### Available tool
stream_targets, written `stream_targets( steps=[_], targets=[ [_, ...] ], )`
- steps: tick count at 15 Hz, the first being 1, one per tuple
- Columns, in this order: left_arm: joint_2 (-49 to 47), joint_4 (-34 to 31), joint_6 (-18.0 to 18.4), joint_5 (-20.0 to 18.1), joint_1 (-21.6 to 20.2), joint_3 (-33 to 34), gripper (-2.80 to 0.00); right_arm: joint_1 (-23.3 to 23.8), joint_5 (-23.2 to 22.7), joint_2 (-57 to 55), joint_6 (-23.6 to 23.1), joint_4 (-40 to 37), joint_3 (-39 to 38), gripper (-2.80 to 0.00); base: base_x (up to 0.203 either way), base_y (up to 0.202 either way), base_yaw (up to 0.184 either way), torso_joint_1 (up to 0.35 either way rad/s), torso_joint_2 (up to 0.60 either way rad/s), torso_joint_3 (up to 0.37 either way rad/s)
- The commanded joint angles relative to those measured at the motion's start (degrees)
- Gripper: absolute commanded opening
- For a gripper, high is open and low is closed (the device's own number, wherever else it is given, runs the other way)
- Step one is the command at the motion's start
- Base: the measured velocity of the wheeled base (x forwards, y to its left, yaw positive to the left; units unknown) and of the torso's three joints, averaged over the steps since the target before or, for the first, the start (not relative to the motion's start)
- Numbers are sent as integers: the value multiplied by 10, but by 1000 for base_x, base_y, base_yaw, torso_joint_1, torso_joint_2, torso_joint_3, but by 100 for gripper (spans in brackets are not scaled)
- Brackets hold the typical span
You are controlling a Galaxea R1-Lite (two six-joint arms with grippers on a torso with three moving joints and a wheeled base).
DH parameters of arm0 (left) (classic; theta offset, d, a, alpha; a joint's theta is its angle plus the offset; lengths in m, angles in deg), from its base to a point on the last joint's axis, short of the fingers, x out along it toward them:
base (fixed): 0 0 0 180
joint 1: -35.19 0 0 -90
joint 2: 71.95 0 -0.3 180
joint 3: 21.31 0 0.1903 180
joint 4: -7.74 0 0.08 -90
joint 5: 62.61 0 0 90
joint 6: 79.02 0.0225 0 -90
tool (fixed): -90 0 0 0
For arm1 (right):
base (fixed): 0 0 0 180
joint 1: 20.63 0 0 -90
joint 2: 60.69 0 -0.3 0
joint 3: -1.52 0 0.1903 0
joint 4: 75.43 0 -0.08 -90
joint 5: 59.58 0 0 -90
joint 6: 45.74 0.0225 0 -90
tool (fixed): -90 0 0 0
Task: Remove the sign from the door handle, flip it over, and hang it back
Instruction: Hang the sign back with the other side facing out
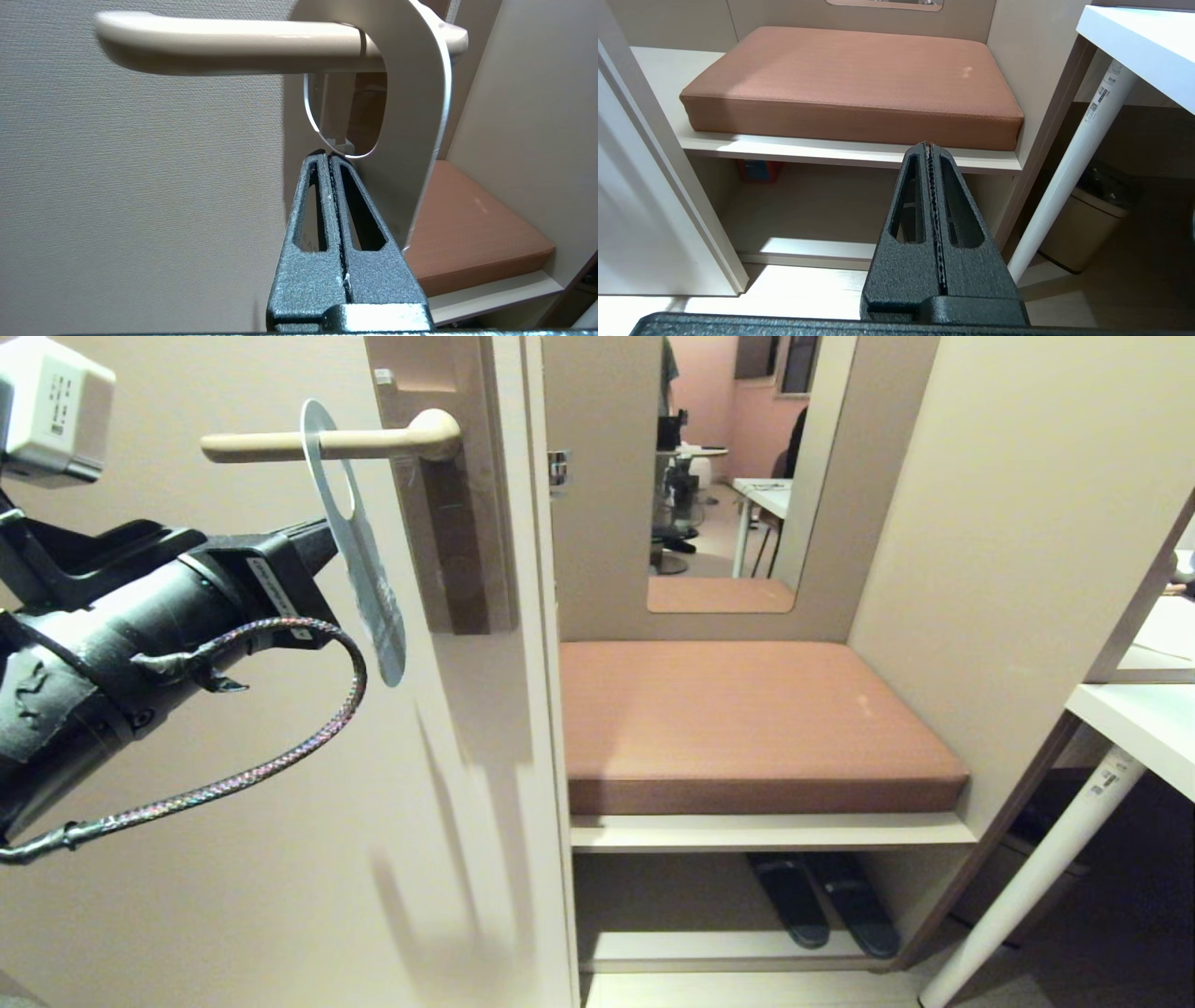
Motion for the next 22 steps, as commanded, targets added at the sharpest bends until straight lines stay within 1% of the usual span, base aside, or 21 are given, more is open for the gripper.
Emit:
stream_targets(
  steps=[1, 11, 17, 18, 20, 22],
  targets=[
    [-11, 3, 0, 1, 7, -6, -280, 0, 0, 0, 0, 0, 0, -280, 0, 0, 0, 0, 0, 0],
    [-46, 3, 1, 0, 29, -45, -280, 0, 0, 0, 0, 0, 0, -280, 0, 0, 0, 0, 0, 0],
    [-60, 3, 1, 0, 54, -60, -280, 0, 0, 0, 0, 0, 0, -280, 0, 0, 0, 0, 0, 0],
    [-61, 3, 3, 0, 59, -61, -280, 0, 0, 0, 0, 0, 0, -280, 0, 0, 0, 0, 0, 0],
    [-67, 3, 18, 0, 59, -61, -280, 0, 0, 0, 0, 0, 0, -280, 0, 0, 0, 0, 0, 0],
    [-70, 3, 18, 0, 60, -62, -280, 0, 0, 0, 0, 0, 0, -280, 0, 0, 0, 0, 0, 0]
  ],
)
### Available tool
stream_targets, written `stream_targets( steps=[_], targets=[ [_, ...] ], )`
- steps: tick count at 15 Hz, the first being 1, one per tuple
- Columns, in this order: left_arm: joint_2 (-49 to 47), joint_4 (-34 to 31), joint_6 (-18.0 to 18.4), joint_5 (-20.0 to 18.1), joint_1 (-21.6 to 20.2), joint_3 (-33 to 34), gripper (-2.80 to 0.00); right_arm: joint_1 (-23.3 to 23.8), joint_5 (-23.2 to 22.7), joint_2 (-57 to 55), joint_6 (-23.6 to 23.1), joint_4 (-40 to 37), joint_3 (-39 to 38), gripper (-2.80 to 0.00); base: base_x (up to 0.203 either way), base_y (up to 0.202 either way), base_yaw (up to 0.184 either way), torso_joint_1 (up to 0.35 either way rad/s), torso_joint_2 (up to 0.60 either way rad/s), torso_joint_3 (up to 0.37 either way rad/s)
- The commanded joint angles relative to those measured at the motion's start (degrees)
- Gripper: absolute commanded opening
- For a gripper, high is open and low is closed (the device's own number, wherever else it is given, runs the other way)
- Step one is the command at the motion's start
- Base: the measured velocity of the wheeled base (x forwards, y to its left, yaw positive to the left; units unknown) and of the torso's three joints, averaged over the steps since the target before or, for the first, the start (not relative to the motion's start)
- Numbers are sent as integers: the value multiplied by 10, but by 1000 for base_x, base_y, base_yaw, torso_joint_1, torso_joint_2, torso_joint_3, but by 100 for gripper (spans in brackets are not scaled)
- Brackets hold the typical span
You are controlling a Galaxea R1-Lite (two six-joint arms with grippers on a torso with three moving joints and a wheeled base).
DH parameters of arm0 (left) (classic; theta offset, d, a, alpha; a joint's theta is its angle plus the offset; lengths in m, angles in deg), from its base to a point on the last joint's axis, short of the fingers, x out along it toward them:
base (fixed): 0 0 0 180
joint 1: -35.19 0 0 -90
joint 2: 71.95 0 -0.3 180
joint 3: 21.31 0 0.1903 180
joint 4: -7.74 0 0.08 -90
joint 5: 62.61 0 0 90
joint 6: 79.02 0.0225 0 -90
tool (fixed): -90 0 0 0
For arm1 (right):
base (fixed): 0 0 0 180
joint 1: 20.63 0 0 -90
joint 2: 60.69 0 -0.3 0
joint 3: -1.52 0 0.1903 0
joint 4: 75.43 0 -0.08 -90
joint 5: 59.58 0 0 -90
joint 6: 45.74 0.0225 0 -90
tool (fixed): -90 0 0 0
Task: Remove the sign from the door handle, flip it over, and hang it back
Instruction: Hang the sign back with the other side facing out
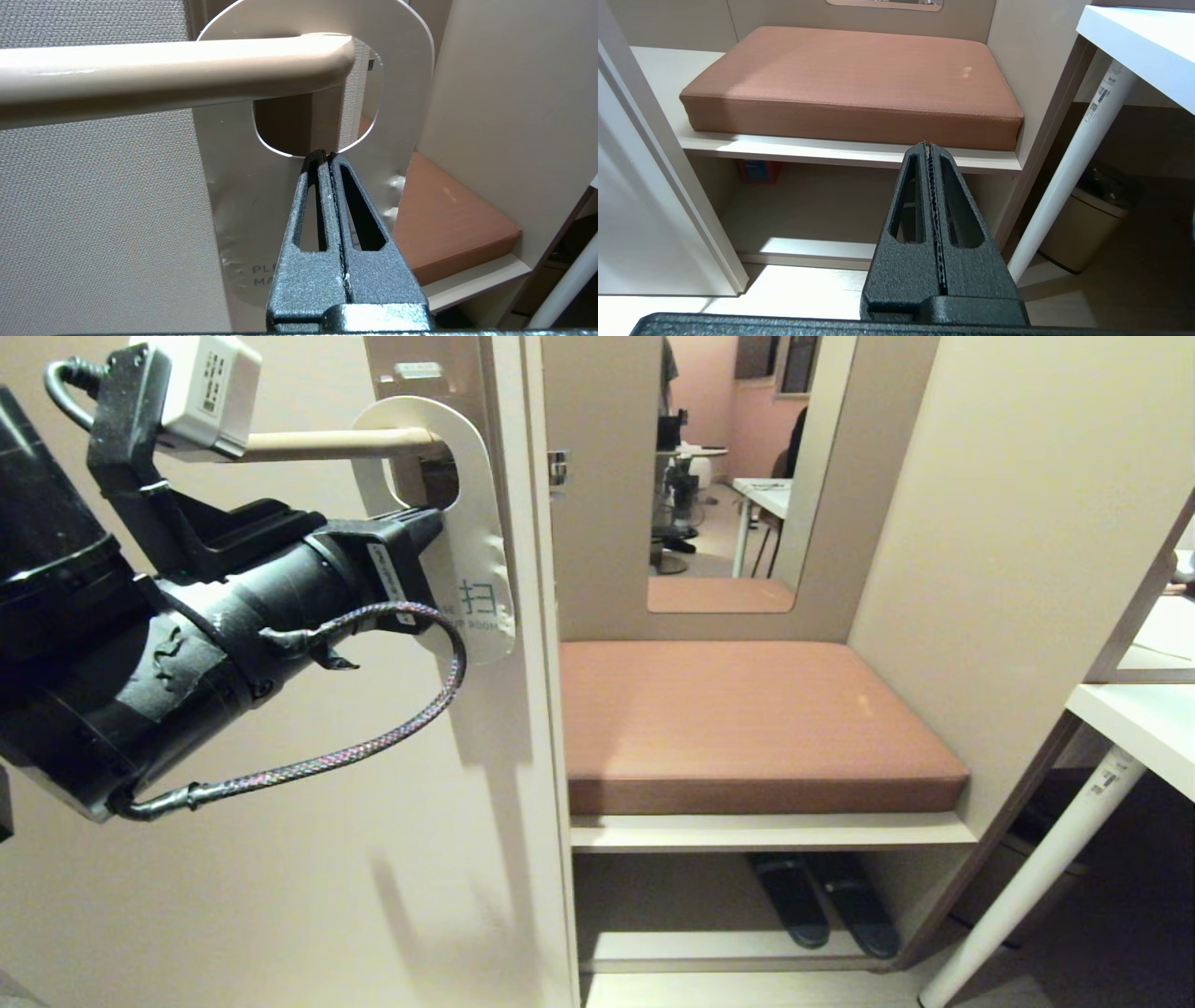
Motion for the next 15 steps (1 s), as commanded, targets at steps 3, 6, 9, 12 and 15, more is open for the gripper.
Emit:
stream_targets(
  steps=[3, 6, 9, 12, 15],
  targets=[
    [-8, 4, -1, -6, 0, -3, -280, 0, 0, 0, 0, 0, 0, -280, 0, 0, 0, 0, 0, 0],
    [-18, 3, -3, -6, 0, -17, -280, 0, 0, 0, 0, 1, 0, -280, 0, 0, 0, 0, 0, 0],
    [-20, 4, -3, -6, 0, -17, -280, 0, 0, 0, 0, 1, 0, -280, 0, 0, 0, 0, 0, 0],
    [-16, 3, -2, -6, 0, -16, -280, 0, 0, 0, 0, 0, 0, -280, 0, 0, 0, 0, 0, 0],
    [-1, 3, 1, -5, 0, -5, -280, 0, 0, 0, 0, 0, 0, -280, 0, 0, 0, 0, 0, 0]
  ],
)
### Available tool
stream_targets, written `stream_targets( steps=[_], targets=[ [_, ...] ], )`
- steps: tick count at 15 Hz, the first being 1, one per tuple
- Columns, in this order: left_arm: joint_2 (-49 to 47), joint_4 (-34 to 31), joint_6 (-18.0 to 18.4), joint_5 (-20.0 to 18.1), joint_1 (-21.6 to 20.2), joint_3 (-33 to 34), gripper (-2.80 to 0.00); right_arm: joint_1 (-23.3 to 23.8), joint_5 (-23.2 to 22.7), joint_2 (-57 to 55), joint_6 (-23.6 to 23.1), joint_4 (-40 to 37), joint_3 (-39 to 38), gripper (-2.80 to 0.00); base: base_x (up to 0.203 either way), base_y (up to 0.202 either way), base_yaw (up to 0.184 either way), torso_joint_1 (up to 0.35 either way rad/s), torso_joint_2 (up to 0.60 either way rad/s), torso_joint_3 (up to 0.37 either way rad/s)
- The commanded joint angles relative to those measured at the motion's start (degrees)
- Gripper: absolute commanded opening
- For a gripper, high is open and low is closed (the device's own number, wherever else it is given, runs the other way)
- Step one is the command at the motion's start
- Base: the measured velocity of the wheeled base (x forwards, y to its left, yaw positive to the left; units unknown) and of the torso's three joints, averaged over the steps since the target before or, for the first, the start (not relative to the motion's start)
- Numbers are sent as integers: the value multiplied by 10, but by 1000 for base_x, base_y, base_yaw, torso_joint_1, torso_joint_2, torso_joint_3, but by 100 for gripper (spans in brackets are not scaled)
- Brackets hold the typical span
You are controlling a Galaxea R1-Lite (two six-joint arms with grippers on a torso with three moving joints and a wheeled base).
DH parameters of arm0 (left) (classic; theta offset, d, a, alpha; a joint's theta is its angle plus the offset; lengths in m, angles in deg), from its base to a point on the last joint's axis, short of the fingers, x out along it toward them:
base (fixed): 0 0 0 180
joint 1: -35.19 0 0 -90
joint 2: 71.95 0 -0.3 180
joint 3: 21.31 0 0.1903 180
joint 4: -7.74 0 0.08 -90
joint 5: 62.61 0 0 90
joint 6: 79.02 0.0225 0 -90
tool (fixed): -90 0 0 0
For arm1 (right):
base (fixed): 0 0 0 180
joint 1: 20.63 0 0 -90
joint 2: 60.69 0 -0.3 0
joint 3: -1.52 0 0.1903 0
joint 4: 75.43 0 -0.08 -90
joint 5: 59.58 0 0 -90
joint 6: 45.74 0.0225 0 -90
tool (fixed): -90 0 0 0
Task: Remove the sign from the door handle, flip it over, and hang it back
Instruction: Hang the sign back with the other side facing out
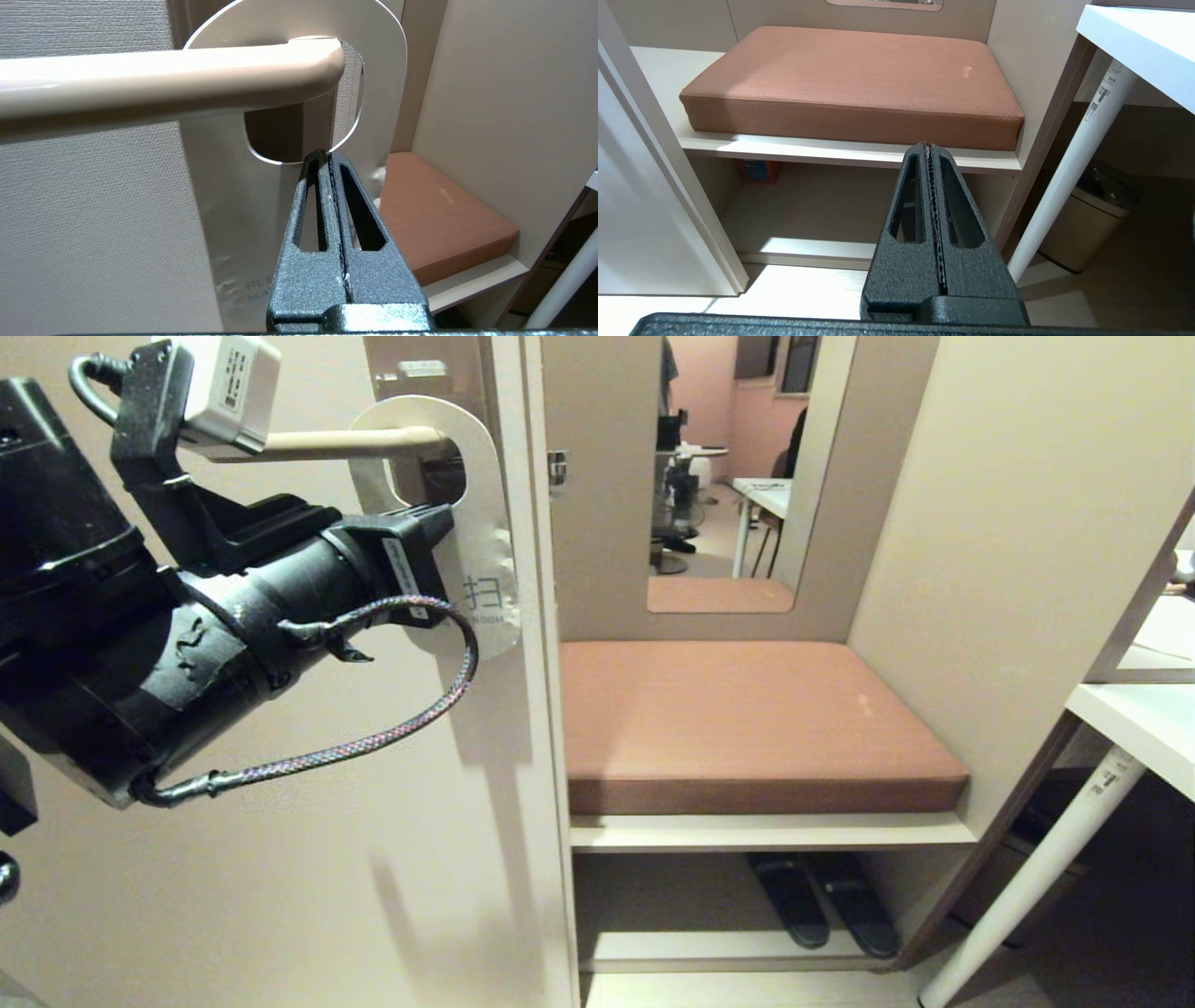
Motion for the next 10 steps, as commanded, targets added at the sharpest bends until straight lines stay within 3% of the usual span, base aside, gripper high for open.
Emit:
stream_targets(
  steps=[1, 8, 10],
  targets=[
    [17, 2, 1, 1, 0, 19, -280, -1, 0, 0, 0, 0, 0, -280, 0, 0, 0, 0, 0, 0],
    [127, 2, 3, 1, -4, 144, -280, 0, 0, 0, 0, 1, 0, -280, 0, 0, 0, 0, 0, 0],
    [162, 2, 9, 0, -34, 194, -280, 0, 0, 0, 0, 0, 0, -280, 0, 0, 0, 0, 0, 0]
  ],
)
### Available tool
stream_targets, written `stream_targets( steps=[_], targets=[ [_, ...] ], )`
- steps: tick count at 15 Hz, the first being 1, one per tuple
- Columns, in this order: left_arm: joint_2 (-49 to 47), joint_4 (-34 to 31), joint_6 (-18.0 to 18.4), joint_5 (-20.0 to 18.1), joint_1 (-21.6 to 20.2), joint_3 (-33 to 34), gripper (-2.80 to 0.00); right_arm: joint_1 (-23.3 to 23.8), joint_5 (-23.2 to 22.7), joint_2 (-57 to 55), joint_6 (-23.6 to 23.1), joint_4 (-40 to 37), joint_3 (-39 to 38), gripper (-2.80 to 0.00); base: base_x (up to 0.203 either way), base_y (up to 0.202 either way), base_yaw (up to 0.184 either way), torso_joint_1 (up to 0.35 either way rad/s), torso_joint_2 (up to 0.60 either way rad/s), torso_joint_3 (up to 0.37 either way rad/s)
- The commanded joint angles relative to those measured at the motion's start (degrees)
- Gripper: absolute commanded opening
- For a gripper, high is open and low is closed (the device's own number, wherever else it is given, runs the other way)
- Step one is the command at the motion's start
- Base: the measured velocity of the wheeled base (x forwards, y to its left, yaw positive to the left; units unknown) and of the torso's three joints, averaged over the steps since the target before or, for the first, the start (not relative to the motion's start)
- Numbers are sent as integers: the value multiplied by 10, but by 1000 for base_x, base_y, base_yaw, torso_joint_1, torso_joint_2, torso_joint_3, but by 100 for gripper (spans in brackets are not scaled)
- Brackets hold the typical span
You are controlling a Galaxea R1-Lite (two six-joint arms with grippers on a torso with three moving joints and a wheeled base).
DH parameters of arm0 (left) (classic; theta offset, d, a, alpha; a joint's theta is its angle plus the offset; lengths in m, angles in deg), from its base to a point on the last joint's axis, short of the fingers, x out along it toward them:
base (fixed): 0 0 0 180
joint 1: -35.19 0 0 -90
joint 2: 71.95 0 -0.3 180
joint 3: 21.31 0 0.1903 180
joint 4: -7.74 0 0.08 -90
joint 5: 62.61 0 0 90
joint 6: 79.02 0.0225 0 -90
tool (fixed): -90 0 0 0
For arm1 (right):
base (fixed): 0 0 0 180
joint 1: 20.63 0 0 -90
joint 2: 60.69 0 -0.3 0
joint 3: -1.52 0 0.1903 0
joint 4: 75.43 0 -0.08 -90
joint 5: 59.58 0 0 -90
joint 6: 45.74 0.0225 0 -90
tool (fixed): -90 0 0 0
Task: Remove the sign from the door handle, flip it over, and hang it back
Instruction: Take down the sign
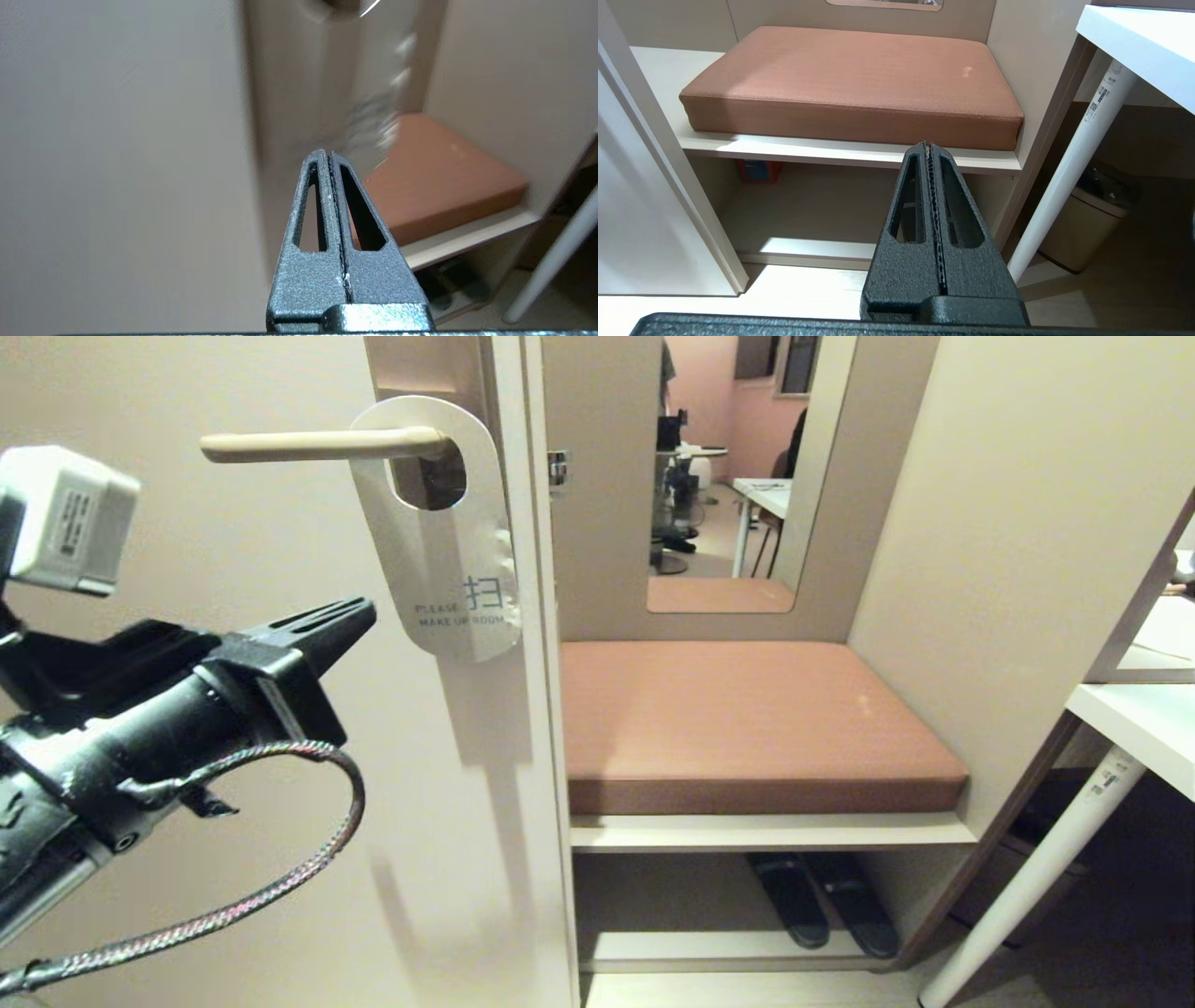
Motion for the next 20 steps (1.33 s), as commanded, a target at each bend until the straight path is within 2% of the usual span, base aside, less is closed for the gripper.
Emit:
stream_targets(
  steps=[1, 7, 11, 16, 18, 20],
  targets=[
    [57, 2, 5, 1, -34, 50, -280, 0, 0, 0, 0, 1, 0, -280, 0, 0, 0, 0, 0, 0],
    [185, 1, 29, 1, -138, 183, -280, 0, 0, 0, 0, 1, 0, -280, 0, 0, 0, 0, 0, 0],
    [270, -18, 36, 4, -147, 233, -280, 0, 0, 0, 0, 1, 0, -280, 0, 0, 0, 0, 0, 0],
    [382, -105, 57, 10, -140, 259, -280, 0, 0, 0, 0, 0, 0, -280, 0, 0, 0, 0, 0, 0],
    [419, -114, 68, 20, -142, 278, -280, 0, 0, 0, 0, 1, 0, -280, 0, 0, 0, 0, 0, 0],
    [456, -114, 83, 21, -168, 313, -280, 0, 0, 0, 0, 1, 0, -280, 0, 0, 0, 0, 0, 0]
  ],
)
